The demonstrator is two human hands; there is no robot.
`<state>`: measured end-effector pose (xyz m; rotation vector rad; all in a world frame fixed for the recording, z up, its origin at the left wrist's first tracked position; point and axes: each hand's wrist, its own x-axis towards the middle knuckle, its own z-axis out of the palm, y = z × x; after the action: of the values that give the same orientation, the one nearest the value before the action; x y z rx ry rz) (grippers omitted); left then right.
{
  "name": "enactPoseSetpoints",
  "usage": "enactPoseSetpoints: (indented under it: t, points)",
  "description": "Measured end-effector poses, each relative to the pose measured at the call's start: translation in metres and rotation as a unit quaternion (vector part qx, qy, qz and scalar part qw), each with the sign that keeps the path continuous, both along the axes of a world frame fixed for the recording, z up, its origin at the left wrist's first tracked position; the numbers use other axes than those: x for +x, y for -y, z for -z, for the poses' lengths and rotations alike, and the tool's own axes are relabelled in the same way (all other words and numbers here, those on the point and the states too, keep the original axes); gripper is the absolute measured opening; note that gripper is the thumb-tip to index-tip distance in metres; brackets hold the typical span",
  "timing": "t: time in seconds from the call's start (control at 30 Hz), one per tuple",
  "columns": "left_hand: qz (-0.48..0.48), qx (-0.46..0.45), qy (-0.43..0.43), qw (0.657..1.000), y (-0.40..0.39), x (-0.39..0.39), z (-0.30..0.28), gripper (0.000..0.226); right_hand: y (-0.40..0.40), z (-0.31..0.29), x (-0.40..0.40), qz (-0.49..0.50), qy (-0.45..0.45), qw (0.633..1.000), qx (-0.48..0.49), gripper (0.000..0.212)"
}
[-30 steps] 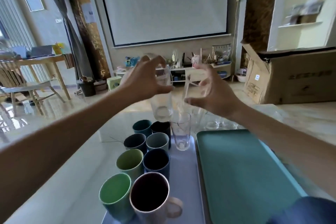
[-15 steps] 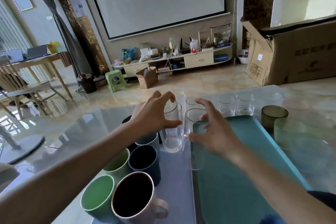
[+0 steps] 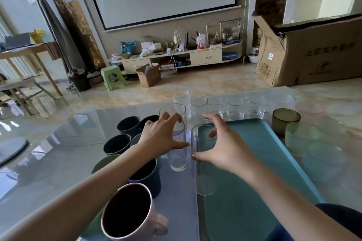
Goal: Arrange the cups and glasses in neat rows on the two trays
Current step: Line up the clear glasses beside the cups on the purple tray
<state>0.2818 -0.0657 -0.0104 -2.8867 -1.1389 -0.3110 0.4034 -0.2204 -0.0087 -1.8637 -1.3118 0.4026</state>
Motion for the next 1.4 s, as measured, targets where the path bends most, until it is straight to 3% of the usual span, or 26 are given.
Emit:
enactPoseSetpoints:
  t: [0.47, 0.53, 0.63, 0.7, 0.8, 0.9, 1.13, 1.27, 1.4]
  points:
    - [-0.006, -0.094, 0.033, 0.995, 0.001, -0.016, -0.005, 0.096, -0.01, 0.014, -0.031, -0.083, -0.014, 0.996, 0.01, 0.1]
    - [-0.012, -0.096, 0.067, 0.993, 0.007, -0.03, -0.015, 0.079, -0.012, 0.018, -0.038, -0.087, -0.014, 0.996, 0.025, 0.096]
    - [-0.006, -0.054, 0.207, 0.977, 0.017, -0.062, -0.024, 0.031, -0.017, 0.026, -0.046, -0.087, -0.011, 0.995, 0.039, 0.09]
    - [-0.005, -0.058, 0.238, 0.97, 0.025, -0.084, -0.025, 0.022, -0.02, 0.031, -0.05, -0.1, 0.001, 0.994, 0.037, 0.087]
    - [0.022, -0.107, 0.143, 0.984, 0.034, -0.102, -0.019, 0.021, -0.025, 0.038, -0.057, -0.115, 0.036, 0.992, 0.033, 0.082]
    - [0.056, -0.089, 0.044, 0.993, 0.037, -0.1, -0.009, 0.025, -0.028, 0.043, -0.063, -0.11, 0.061, 0.991, 0.041, 0.083]
    - [0.053, -0.151, -0.033, 0.987, 0.036, -0.107, -0.004, 0.023, -0.024, 0.047, -0.063, -0.11, 0.051, 0.992, 0.024, 0.085]
    - [0.018, -0.089, -0.08, 0.993, 0.042, -0.106, -0.001, 0.018, -0.021, 0.033, -0.061, -0.045, 0.142, 0.981, 0.121, 0.07]
    - [0.021, -0.1, -0.097, 0.99, 0.04, -0.104, -0.004, 0.019, -0.058, 0.008, -0.034, 0.038, 0.134, 0.965, 0.222, 0.031]
